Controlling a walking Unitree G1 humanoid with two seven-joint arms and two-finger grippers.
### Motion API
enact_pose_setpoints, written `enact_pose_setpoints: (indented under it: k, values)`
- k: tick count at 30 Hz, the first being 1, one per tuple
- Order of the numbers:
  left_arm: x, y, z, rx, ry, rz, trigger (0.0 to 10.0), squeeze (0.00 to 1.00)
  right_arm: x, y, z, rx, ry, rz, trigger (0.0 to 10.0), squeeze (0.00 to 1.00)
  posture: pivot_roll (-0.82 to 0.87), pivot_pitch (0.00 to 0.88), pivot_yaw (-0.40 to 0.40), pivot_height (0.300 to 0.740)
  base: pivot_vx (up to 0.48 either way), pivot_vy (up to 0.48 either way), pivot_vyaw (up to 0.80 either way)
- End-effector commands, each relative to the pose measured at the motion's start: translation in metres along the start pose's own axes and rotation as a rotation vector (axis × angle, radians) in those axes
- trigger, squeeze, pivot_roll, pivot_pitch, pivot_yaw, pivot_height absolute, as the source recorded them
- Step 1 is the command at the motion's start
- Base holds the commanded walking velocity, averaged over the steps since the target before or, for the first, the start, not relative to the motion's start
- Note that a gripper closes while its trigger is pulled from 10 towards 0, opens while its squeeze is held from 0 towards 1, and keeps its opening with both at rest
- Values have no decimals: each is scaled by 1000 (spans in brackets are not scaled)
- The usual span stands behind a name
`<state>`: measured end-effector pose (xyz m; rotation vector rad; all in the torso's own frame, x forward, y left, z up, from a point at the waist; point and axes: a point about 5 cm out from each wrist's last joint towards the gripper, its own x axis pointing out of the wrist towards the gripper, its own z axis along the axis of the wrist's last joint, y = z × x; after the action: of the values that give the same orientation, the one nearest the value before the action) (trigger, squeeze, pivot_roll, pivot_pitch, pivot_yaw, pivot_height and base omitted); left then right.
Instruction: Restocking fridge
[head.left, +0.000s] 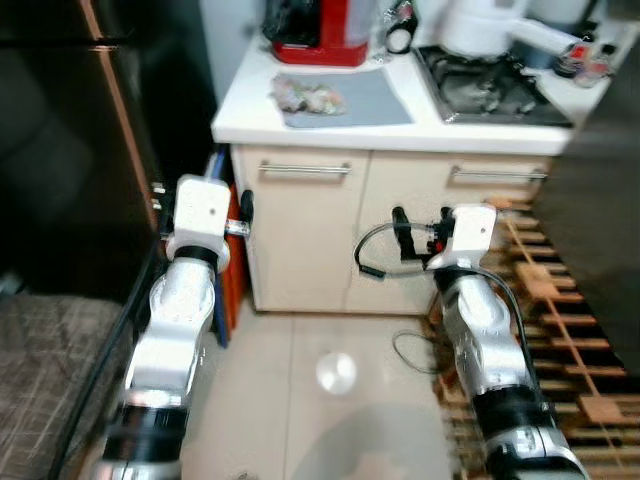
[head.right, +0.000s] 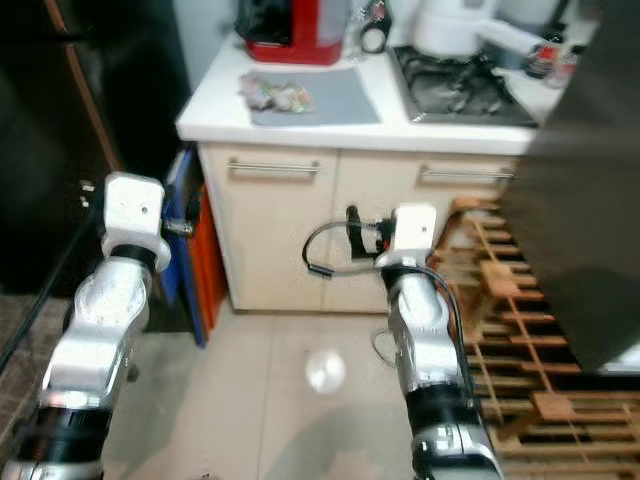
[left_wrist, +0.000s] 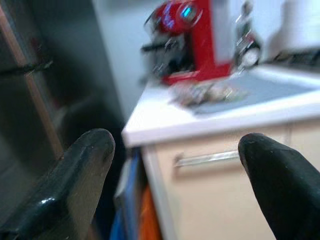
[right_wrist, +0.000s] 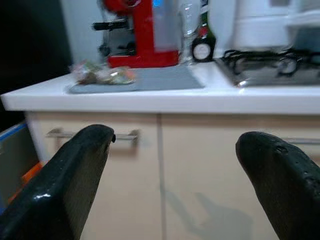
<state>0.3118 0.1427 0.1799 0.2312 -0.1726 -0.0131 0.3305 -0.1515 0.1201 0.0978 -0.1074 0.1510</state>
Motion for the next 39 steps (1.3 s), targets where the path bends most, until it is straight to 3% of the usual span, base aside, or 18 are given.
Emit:
enact_pose_setpoints:
  k: [1, 9, 24, 39]
  values:
    - [0, 8, -4, 7, 16, 24, 10000, 0, 9, 8, 10, 4, -31, 15, 10000, 0, 43, 0, -18, 740, 480, 0, 0]
    - [25, 13, 17, -11, -65, 33, 10000, 0, 20, 15, 23, -16, -62, 37, 10000, 0, 52, 0, -37, 740, 480, 0, 0]
    - [35, 13, 23, -29, -97, 36, 10000, 0, 25, 19, 29, -24, -77, 61, 10000, 0, 46, 0, -49, 740, 480, 0, 0]
    - [61, 44, 58, -39, -219, 84, 10000, 0, 29, 20, 40, -11, -117, 51, 10000, 0, 43, 0, -36, 740, 480, 0, 0]
